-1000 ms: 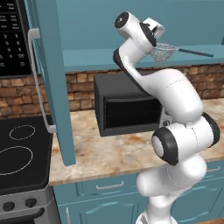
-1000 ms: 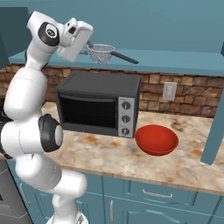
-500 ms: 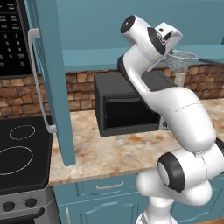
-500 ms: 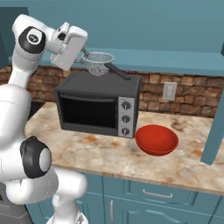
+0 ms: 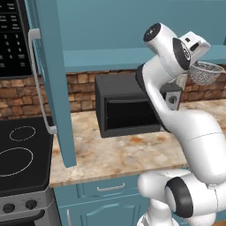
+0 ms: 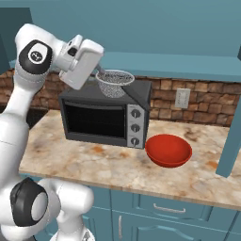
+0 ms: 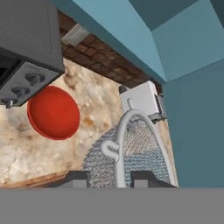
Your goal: Open the cabinet and setup a tea strainer by placing it in the bowl upright.
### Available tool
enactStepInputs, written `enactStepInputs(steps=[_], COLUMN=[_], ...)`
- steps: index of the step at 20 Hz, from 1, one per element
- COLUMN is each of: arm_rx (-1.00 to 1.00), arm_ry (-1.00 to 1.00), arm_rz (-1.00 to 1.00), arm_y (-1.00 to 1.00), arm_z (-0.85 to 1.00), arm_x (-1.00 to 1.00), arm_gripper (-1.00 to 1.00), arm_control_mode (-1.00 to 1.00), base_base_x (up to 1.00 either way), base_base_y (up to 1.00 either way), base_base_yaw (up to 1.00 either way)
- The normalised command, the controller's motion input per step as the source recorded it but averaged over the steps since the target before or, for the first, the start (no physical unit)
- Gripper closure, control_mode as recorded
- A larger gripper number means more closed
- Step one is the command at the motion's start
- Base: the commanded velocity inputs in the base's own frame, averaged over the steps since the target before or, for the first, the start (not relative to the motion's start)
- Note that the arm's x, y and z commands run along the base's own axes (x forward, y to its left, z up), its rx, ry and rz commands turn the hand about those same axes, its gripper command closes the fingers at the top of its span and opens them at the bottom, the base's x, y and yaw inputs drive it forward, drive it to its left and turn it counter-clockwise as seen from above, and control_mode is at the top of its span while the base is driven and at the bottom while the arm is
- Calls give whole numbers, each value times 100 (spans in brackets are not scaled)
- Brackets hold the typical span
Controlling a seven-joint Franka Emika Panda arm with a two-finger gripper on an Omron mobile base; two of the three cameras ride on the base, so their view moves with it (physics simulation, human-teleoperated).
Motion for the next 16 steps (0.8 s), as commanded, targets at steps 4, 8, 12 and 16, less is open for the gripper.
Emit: enactStepInputs(steps=[4,8,12,16], arm_rx=[6,2,0,2], arm_ry=[11,5,1,0], arm_rz=[9,9,14,19], arm_y=[-47,-50,-46,-45], arm_z=[-37,-35,-43,-40], arm_x=[-8,-21,-5,0], arm_gripper=[100,100,100,100], arm_control_mode=[-100,-100,-100,-100], base_base_x=[0,0,0,0], base_base_y=[0,0,0,0], base_base_yaw=[0,0,0,0])
